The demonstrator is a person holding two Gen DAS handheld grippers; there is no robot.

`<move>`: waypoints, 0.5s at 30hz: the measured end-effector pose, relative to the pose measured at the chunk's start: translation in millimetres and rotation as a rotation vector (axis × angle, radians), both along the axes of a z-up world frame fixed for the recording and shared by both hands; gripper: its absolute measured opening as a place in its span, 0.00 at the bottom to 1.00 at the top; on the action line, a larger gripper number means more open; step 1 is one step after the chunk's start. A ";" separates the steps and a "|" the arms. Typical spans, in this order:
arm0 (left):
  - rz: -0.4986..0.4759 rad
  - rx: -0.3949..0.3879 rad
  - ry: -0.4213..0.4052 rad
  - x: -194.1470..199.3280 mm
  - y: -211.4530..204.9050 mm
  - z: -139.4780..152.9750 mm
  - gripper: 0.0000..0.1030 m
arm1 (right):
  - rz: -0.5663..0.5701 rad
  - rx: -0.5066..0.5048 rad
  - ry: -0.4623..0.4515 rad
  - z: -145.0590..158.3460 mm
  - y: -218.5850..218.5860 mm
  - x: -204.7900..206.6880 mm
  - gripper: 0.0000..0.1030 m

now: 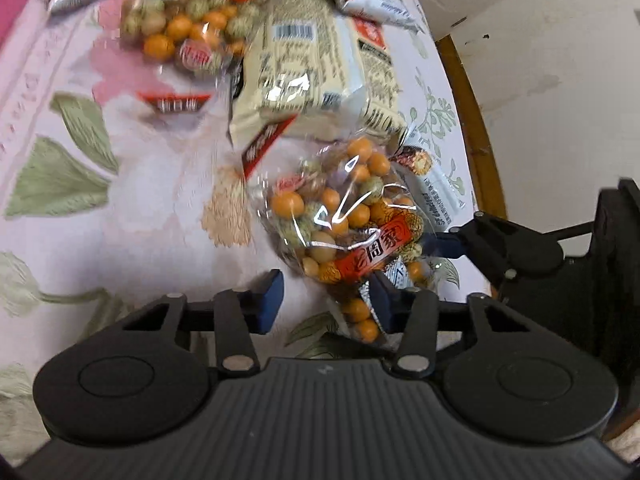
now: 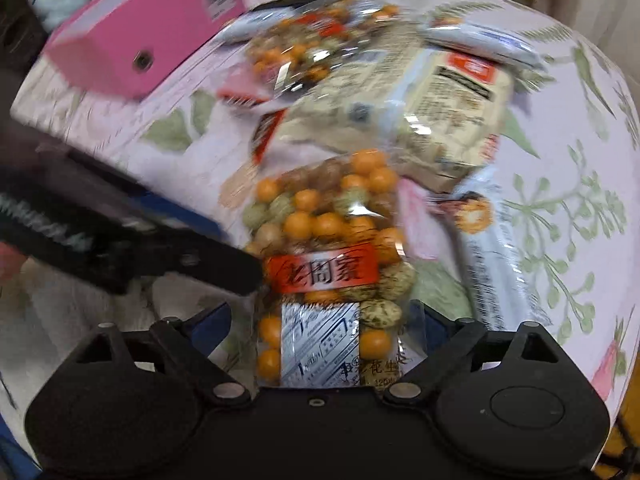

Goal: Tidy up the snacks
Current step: 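Move both tools toward a clear bag of orange coated nuts, then close the right tool on the nut bag while the left tool grips it too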

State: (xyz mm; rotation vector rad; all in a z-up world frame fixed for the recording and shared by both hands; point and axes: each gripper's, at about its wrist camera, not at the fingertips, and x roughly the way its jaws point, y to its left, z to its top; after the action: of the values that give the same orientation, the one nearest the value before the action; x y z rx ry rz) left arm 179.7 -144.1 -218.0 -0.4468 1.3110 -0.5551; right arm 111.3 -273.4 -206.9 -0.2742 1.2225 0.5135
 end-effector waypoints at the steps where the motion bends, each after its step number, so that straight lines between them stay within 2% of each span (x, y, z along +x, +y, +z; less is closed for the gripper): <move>1: 0.011 -0.016 0.019 0.3 1.0 -5.7 0.41 | 0.023 -0.024 -0.010 -3.6 5.3 -2.4 0.94; 3: 0.033 -0.045 0.023 0.1 2.7 -13.1 0.32 | 0.035 -0.063 -0.035 -9.4 13.3 -4.9 0.97; 5: 0.035 -0.071 0.020 -0.1 2.2 -17.4 0.29 | 0.035 -0.095 -0.059 -12.5 22.0 -5.4 0.98; 7: 0.040 -0.082 0.021 -1.8 2.7 -19.6 0.29 | -0.006 -0.108 -0.055 -12.5 25.7 -2.5 0.96; 9: 0.039 -0.086 0.018 -2.1 2.1 -19.6 0.29 | -0.086 -0.106 -0.058 -6.6 27.0 -0.8 0.86; 12: 0.028 -0.083 0.035 -1.1 2.7 -18.2 0.30 | -0.178 -0.092 -0.036 -1.7 26.5 -0.6 0.80; 15: 0.006 -0.068 0.053 -0.8 5.1 -12.5 0.37 | -0.187 -0.090 -0.033 -0.8 29.5 -3.7 0.78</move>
State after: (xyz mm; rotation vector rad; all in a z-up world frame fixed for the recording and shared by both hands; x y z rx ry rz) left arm 178.9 -139.0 -230.5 -0.5248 1.3433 -0.5874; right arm 107.7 -243.9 -207.7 -0.2410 1.2273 0.2917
